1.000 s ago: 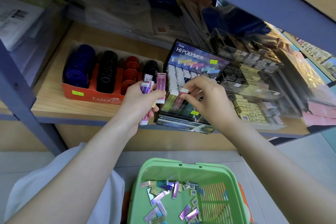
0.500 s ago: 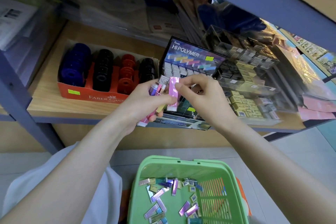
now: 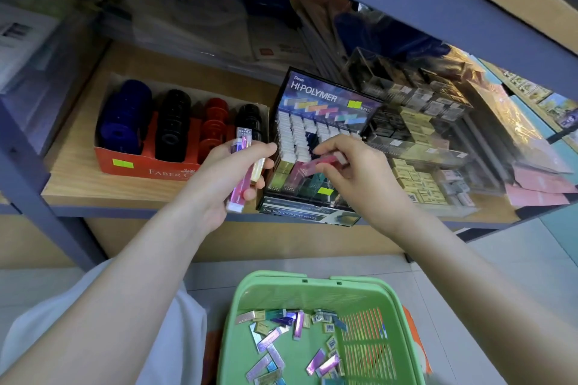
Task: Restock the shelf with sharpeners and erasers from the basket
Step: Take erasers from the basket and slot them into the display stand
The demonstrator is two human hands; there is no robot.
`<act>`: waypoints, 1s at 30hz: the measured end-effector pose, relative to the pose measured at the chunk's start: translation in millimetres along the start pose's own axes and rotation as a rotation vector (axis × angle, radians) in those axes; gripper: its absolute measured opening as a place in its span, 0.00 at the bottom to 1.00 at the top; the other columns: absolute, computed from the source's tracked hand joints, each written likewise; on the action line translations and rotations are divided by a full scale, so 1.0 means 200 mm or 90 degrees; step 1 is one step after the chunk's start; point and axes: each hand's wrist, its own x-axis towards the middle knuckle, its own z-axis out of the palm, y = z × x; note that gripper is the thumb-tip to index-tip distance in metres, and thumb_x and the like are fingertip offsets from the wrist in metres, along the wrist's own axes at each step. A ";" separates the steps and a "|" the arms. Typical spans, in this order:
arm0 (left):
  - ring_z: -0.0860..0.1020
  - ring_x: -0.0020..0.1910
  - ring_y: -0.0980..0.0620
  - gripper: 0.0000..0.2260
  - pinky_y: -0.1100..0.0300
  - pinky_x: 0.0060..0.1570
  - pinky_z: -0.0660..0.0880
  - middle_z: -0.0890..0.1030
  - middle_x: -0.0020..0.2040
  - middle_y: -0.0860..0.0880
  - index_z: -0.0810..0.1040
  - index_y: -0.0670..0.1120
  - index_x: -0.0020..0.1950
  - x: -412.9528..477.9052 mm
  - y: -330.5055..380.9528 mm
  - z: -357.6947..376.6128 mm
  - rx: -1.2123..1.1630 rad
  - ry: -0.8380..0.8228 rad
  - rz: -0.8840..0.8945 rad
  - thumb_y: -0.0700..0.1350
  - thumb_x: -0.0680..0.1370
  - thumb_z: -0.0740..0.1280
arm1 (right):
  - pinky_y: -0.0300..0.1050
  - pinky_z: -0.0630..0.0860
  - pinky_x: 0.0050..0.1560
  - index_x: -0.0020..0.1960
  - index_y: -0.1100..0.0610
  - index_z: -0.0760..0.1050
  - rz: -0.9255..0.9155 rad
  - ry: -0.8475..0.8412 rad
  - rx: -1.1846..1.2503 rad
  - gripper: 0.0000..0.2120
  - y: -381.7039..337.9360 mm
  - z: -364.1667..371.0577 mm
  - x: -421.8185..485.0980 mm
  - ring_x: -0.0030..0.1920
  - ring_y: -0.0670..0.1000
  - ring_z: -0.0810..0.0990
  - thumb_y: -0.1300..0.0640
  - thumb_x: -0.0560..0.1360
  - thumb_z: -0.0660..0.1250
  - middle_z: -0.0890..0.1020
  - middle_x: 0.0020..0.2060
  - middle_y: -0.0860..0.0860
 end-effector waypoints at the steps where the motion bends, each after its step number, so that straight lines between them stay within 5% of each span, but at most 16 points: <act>1: 0.69 0.22 0.58 0.07 0.68 0.16 0.62 0.78 0.32 0.51 0.76 0.43 0.49 0.00 0.00 0.00 0.005 -0.006 -0.008 0.46 0.76 0.69 | 0.25 0.69 0.41 0.52 0.56 0.76 0.000 0.015 0.000 0.06 0.00 0.00 0.00 0.35 0.34 0.74 0.61 0.75 0.69 0.74 0.37 0.39; 5: 0.69 0.22 0.57 0.10 0.68 0.16 0.61 0.79 0.31 0.51 0.77 0.43 0.53 -0.01 0.01 0.00 -0.006 -0.027 -0.029 0.48 0.77 0.67 | 0.24 0.68 0.38 0.48 0.58 0.78 -0.036 0.013 -0.048 0.05 0.01 0.02 0.01 0.34 0.31 0.74 0.60 0.73 0.72 0.73 0.33 0.35; 10: 0.70 0.26 0.55 0.13 0.67 0.17 0.62 0.80 0.35 0.48 0.79 0.45 0.55 -0.01 0.00 -0.01 -0.033 -0.054 -0.029 0.51 0.79 0.61 | 0.49 0.75 0.49 0.56 0.58 0.76 -0.092 -0.015 -0.088 0.08 0.02 0.04 0.04 0.46 0.47 0.76 0.59 0.78 0.65 0.77 0.50 0.49; 13: 0.70 0.26 0.54 0.12 0.67 0.17 0.62 0.82 0.34 0.48 0.78 0.45 0.56 -0.01 0.01 -0.01 -0.032 -0.054 -0.034 0.51 0.79 0.60 | 0.50 0.73 0.51 0.63 0.59 0.70 -0.059 -0.001 -0.037 0.13 0.02 0.06 0.03 0.50 0.50 0.76 0.58 0.79 0.63 0.76 0.49 0.49; 18: 0.69 0.26 0.54 0.11 0.67 0.17 0.59 0.81 0.34 0.49 0.74 0.46 0.48 -0.01 0.01 0.01 -0.027 -0.052 -0.034 0.53 0.78 0.65 | 0.53 0.78 0.41 0.49 0.60 0.79 -0.140 0.058 -0.073 0.05 0.04 0.09 0.02 0.41 0.50 0.78 0.60 0.75 0.68 0.75 0.44 0.48; 22: 0.70 0.25 0.55 0.08 0.67 0.17 0.59 0.78 0.35 0.48 0.75 0.44 0.47 -0.01 0.01 0.01 -0.038 -0.047 -0.018 0.49 0.77 0.67 | 0.51 0.77 0.38 0.52 0.61 0.80 -0.171 0.095 -0.102 0.08 0.03 0.10 -0.01 0.40 0.49 0.76 0.59 0.76 0.66 0.75 0.43 0.51; 27: 0.74 0.26 0.57 0.07 0.68 0.17 0.62 0.80 0.37 0.48 0.77 0.44 0.50 0.00 0.00 0.01 -0.021 -0.035 0.007 0.47 0.77 0.68 | 0.31 0.70 0.43 0.54 0.55 0.75 -0.060 0.092 0.099 0.08 -0.03 0.11 -0.09 0.41 0.45 0.73 0.60 0.75 0.68 0.74 0.43 0.49; 30: 0.75 0.28 0.56 0.11 0.68 0.19 0.64 0.81 0.33 0.50 0.79 0.46 0.50 -0.03 -0.01 0.03 0.019 -0.073 0.021 0.52 0.73 0.70 | 0.30 0.70 0.41 0.51 0.50 0.73 0.008 0.071 0.221 0.11 -0.06 0.11 -0.15 0.39 0.44 0.75 0.59 0.73 0.71 0.76 0.41 0.47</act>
